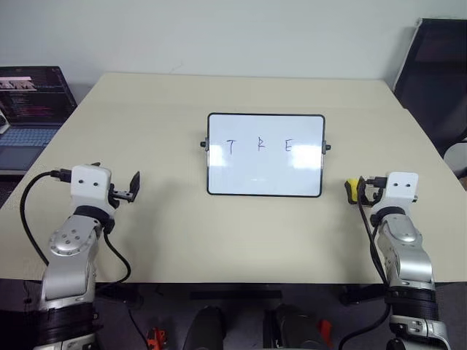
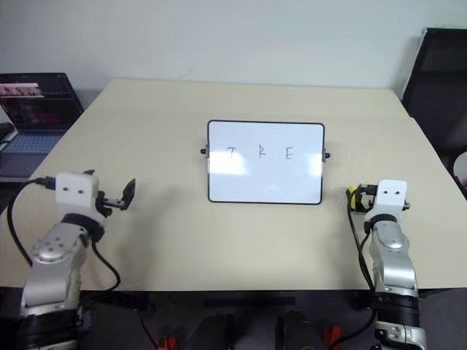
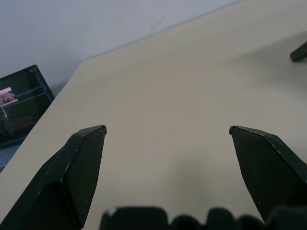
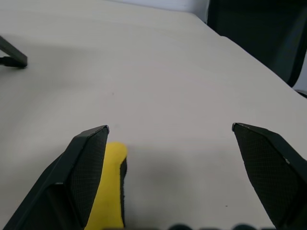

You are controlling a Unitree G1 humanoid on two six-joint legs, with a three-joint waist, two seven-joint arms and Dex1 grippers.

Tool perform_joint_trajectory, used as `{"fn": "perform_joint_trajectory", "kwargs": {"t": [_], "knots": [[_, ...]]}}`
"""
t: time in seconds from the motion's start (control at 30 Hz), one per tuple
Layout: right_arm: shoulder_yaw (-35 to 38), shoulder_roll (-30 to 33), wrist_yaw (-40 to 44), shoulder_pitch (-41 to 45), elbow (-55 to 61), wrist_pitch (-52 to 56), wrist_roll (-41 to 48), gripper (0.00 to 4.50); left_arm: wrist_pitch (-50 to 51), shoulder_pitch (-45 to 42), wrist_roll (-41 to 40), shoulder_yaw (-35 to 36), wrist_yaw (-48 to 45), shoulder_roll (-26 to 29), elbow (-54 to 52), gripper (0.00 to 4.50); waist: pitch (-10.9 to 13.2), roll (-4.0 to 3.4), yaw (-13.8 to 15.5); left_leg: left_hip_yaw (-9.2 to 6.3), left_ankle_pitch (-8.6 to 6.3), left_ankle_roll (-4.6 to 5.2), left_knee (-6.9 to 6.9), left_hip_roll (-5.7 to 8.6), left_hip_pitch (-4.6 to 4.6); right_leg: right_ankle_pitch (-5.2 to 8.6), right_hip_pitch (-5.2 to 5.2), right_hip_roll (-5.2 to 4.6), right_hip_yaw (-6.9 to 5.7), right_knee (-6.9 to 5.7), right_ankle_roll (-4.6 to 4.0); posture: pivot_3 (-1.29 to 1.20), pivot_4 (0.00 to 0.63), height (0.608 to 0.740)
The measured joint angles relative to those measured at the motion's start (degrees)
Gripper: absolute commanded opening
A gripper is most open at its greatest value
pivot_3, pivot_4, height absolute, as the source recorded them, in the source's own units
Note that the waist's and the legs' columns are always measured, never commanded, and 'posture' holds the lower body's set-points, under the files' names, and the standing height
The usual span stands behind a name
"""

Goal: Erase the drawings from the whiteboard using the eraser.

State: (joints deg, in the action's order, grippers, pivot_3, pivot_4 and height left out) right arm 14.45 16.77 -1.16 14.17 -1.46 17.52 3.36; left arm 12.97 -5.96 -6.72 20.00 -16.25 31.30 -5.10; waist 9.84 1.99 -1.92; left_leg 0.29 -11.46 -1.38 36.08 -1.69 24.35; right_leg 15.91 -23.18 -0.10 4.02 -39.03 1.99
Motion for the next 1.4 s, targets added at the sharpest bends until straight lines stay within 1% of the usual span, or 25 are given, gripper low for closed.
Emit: {"fn": "perform_joint_trajectory", "kwargs": {"t": [0.23, 0.37, 0.5, 0.67, 0.73, 0.8, 0.9, 1.0, 1.07, 1.13, 1.2, 1.3, 1.4], "knots": [[0.13, 0.23, -0.37, 0.51, -1.10, -0.02, -0.04, 4.48, 0.44, -2.06, 0.02, 0.16, 1.06, -0.65, 0.25, 4.50, -0.01, 0.02, 0.08, 0.03, 0.00, 0.00, 0.01, 0.02, 0.00, 0.00, 0.02, 0.00, 0.01, 0.01, 0.00, 0.00, 0.150, 0.740], [0.24, 1.18, -0.22, 0.57, -1.11, 0.00, -0.02, 4.48, 0.40, -3.20, 0.06, -0.93, 1.03, -1.47, 0.55, 4.50, -0.01, 0.02, 0.06, 0.04, 0.00, 0.00, 0.01, 0.01, 0.00, 0.00, 0.02, 0.01, 0.00, 0.02, 0.00, 0.00, 0.150, 0.740], [0.33, 2.21, -0.06, 0.60, -1.11, -0.02, 0.02, 4.48, -0.59, -4.86, 0.14, -1.96, 1.01, -2.04, 2.18, 4.50, -0.02, 0.02, 0.06, 0.07, 0.00, 0.00, 0.01, 0.02, 0.00, 0.00, 0.02, 0.01, 0.01, 0.01, 0.00, 0.00, 0.150, 0.740], [2.26, 3.72, 0.02, 0.95, -1.62, -1.06, 0.12, 4.48, -2.40, -6.81, 0.52, -3.04, 1.73, -3.00, 4.61, 4.50, -0.02, 0.03, 0.08, 0.08, 0.00, 0.00, 0.01, 0.03, 0.00, 0.00, 0.02, 0.01, 0.01, 0.02, 0.01, 0.00, 0.150, 0.740], [2.42, 3.63, -0.44, 1.36, -2.54, -1.89, 0.07, 4.48, -3.60, -7.88, 0.60, -3.28, 1.75, -3.29, 6.54, 4.50, -0.03, 0.04, 0.07, 0.08, 0.00, 0.00, 0.01, 0.02, 0.00, 0.00, 0.02, 0.03, 0.00, 0.01, 0.00, 0.00, 0.150, 0.740], [2.52, 2.26, -1.85, 2.32, -3.33, -1.96, 0.11, 4.48, -4.54, -8.83, 0.58, -3.97, 1.76, -4.18, 8.00, 4.50, -0.03, 0.04, -0.03, 0.10, 0.00, 0.00, 0.02, 0.02, -0.01, -0.01, 0.02, 0.03, 0.02, -0.01, 0.00, 0.00, 0.150, 0.740], [2.47, 1.82, -2.19, 2.74, -3.64, -2.08, 0.20, 4.48, -4.80, -9.32, 0.59, -5.55, 2.02, -6.56, 7.69, 4.50, -0.03, 0.04, 0.06, 0.11, 0.00, 0.00, 0.01, 0.05, 0.01, -0.01, 0.02, 0.00, 0.03, 0.01, 0.02, 0.00, 0.150, 0.740], [2.46, 1.90, -1.84, 2.76, -3.63, -2.19, 0.19, 4.48, -4.80, -9.46, 0.35, -6.13, 1.71, -6.65, 7.68, 4.50, -0.03, 0.04, 0.00, 0.09, 0.00, 0.00, -0.01, 0.03, 0.01, -0.01, 0.01, 0.02, 0.02, 0.00, 0.01, 0.00, 0.150, 0.740], [2.56, 2.19, -1.24, 2.72, -3.23, -1.72, 0.57, 4.48, -4.78, -9.98, -1.31, -6.15, -0.70, -6.62, 7.62, 4.50, -0.02, 0.04, 0.03, 0.08, 0.00, 0.00, 0.00, 0.03, 0.01, -0.01, 0.01, 0.02, 0.00, -0.01, 0.01, 0.00, 0.150, 0.740], [3.05, 2.40, -0.25, 2.57, -1.74, 0.24, 1.68, 4.48, -4.29, -11.45, -4.74, -7.25, -5.35, -6.62, 6.78, 4.50, -0.02, 0.04, 0.07, 0.09, 0.00, 0.00, 0.03, 0.04, 0.01, -0.01, 0.03, 0.02, -0.01, -0.01, 0.01, 0.00, 0.150, 0.740], [3.24, 2.56, 0.85, 2.29, 1.41, 3.92, 2.93, 4.48, -2.32, -13.89, -8.54, -9.63, -10.43, -6.67, 4.32, 4.50, -0.03, 0.05, 0.35, 0.04, 0.00, 0.00, 0.06, 0.07, 0.05, -0.01, 0.04, 0.02, -0.05, 0.00, 0.02, 0.00, 0.150, 0.740], [3.33, 3.22, 2.51, 1.90, 5.85, 9.56, 4.94, 4.48, 1.00, -17.04, -12.34, -12.91, -15.30, -6.88, 0.79, 4.50, -0.03, 0.04, 0.22, 0.05, 0.00, 0.00, 0.05, 0.07, 0.05, -0.01, 0.04, 0.02, -0.02, 0.01, 0.03, 0.00, 0.150, 0.740], [4.65, 5.36, 4.01, 0.16, 11.00, 18.87, 7.29, 4.48, 6.94, -18.04, -18.06, -18.01, -22.57, -7.22, -2.44, 4.50, -0.05, 0.00, 0.12, 0.04, 0.00, 0.00, 0.02, 0.06, 0.05, -0.01, 0.04, 0.03, -0.04, 0.01, 0.03, 0.00, 0.150, 0.740]]}}
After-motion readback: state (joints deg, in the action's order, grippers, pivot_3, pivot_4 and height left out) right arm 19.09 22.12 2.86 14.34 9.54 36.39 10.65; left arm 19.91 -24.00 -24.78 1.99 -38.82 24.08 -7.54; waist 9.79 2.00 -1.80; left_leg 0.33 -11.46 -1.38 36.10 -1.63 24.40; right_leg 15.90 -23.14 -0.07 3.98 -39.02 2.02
